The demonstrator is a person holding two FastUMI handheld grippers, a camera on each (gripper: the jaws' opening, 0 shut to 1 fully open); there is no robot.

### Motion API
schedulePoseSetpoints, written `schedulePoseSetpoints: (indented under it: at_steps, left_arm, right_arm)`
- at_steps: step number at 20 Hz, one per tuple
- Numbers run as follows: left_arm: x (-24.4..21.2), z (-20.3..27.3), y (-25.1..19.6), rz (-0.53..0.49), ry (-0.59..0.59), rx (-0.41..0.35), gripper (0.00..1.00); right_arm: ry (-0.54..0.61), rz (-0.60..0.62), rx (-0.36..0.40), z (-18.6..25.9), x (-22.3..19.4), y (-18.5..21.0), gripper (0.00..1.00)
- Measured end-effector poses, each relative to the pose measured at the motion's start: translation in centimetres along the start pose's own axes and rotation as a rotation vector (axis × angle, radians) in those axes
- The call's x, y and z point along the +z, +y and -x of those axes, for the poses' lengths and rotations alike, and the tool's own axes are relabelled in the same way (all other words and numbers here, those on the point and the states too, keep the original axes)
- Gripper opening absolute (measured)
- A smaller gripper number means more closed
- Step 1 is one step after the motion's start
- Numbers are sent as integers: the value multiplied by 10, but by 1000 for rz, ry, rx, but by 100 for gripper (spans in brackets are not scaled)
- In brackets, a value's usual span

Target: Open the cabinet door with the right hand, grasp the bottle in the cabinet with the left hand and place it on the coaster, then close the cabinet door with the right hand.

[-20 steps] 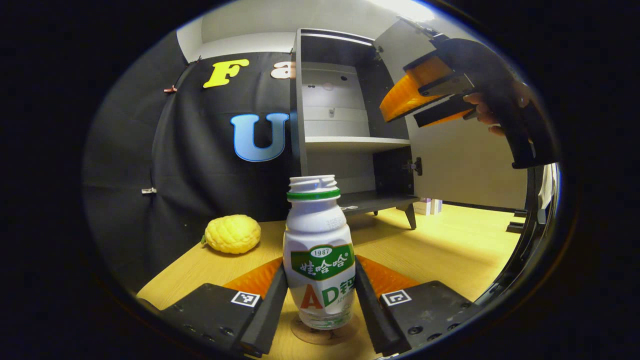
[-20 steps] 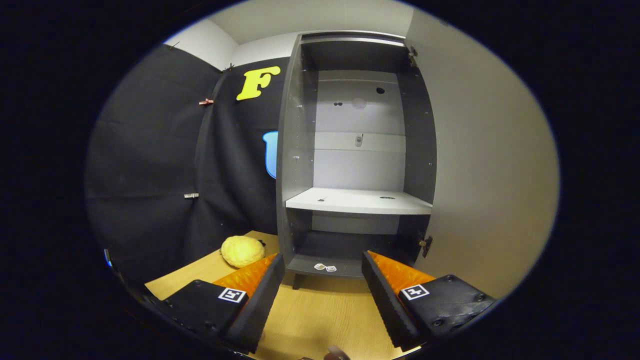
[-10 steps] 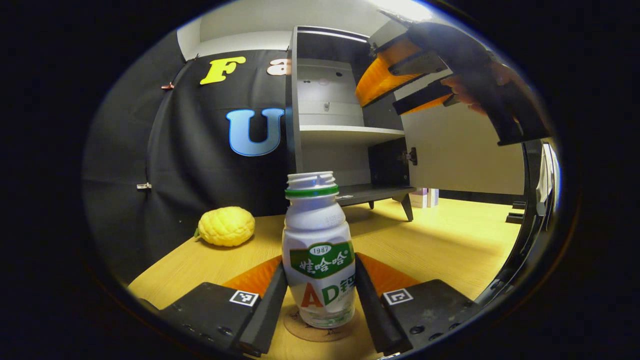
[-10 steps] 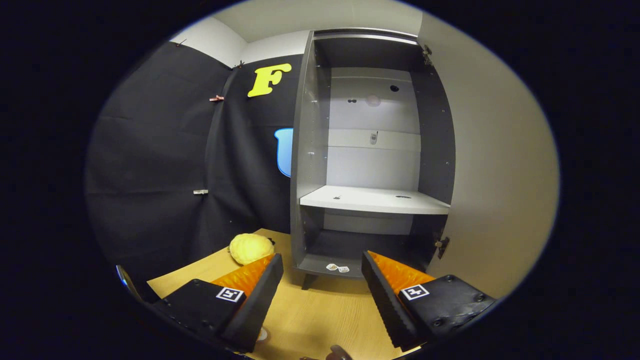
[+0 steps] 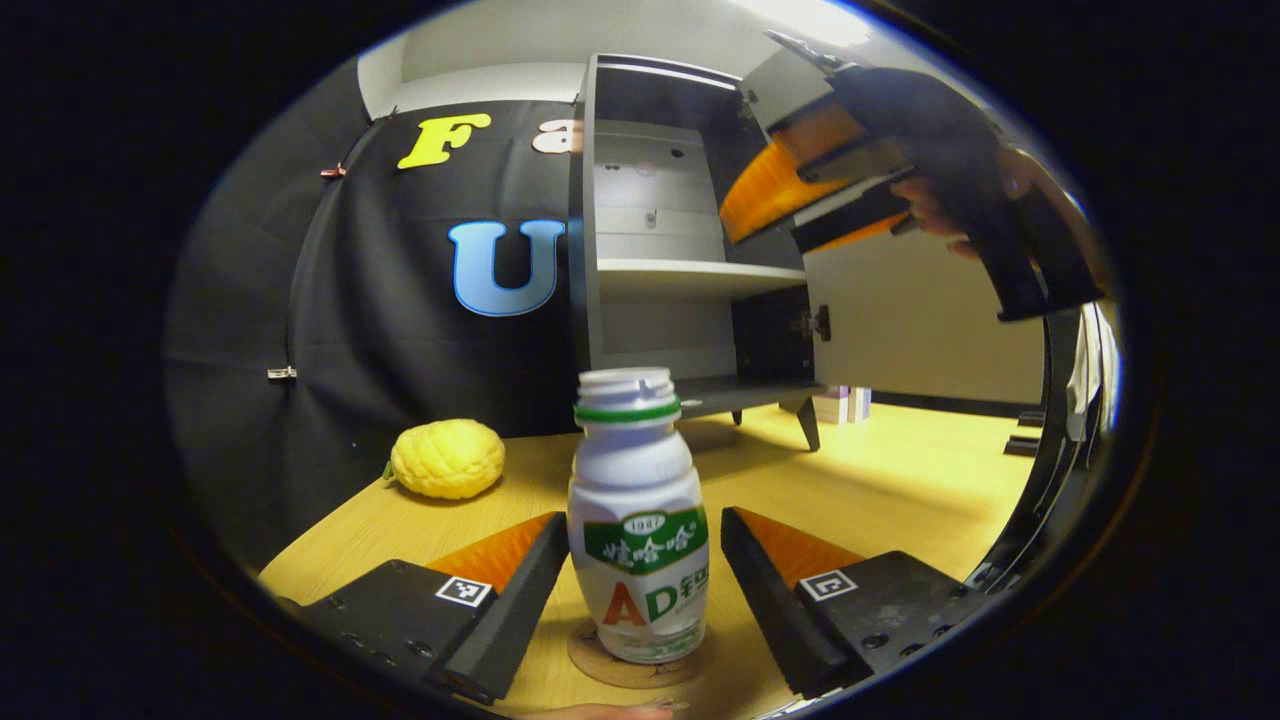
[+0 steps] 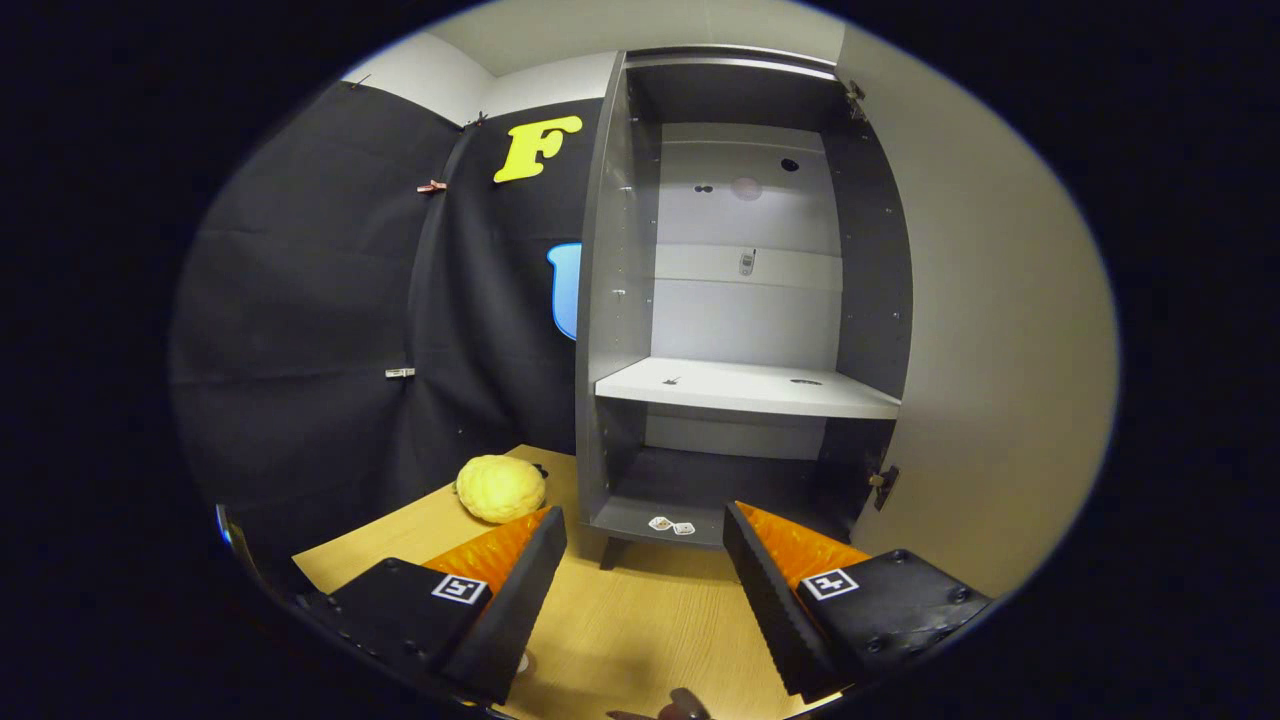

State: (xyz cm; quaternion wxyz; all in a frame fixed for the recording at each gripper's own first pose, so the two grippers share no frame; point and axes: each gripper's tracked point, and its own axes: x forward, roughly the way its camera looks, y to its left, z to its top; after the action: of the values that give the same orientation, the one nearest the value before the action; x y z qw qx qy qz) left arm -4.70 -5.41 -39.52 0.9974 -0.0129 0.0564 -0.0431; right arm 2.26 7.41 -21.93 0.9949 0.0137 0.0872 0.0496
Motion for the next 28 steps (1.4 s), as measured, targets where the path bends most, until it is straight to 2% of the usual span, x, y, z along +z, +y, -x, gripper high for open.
schedulePoseSetpoints:
  at_steps: [4, 6, 9, 13, 14, 15, 16, 17, 18, 19, 20, 21, 22, 24, 25, 26, 28]
  left_arm:
    - [58, 1, 6, -54, -41, 8, 96]
    - [103, 10, 3, -103, -77, 8, 96]
    - [160, 19, -20, -129, -111, -38, 96]
    - [222, 46, -55, -137, -92, -67, 96]
    - [234, 52, -67, -136, -88, -91, 99]
    - [246, 58, -78, -140, -87, -115, 95]
    - [257, 63, -88, -137, -84, -136, 96]
    - [262, 65, -100, -125, -69, -168, 96]
    - [267, 64, -114, -99, -52, -210, 92]
    - [273, 65, -126, -70, -44, -242, 96]
    - [280, 65, -136, -39, -43, -267, 100]
    - [288, 64, -146, -11, -47, -289, 100]
    - [296, 61, -155, 5, -56, -309, 96]
    - [311, 51, -165, -10, -91, -313, 99]
    - [316, 47, -169, -35, -109, -308, 99]
    - [322, 44, -173, -61, -130, -296, 96]
    - [324, 39, -183, -79, -150, -290, 96]
  right_arm:
    - [-7, 38, -37, 20, 21, -13, 98]
    - [6, 29, -44, 35, 34, -16, 98]
    - [-9, 3, -61, 65, 66, -27, 98]
    - [-13, -78, -34, 127, 101, -36, 98]
    - [-19, -80, -52, 144, 108, -46, 98]
    - [-25, -83, -86, 160, 112, -60, 95]
    - [-32, -98, -115, 178, 118, -73, 98]
    - [-35, -126, -125, 198, 123, -77, 98]
    - [-32, -147, -126, 217, 125, -81, 95]
    - [-28, -148, -142, 232, 123, -88, 98]
    - [-29, -132, -181, 247, 121, -104, 98]
    - [-34, -114, -227, 258, 120, -121, 98]
    - [-41, -107, -272, 268, 120, -138, 98]
    - [-70, -123, -335, 284, 128, -171, 95]
    - [-94, -140, -364, 289, 134, -190, 98]
    - [-114, -146, -381, 291, 140, -206, 94]
    - [-149, -133, -418, 290, 149, -240, 98]
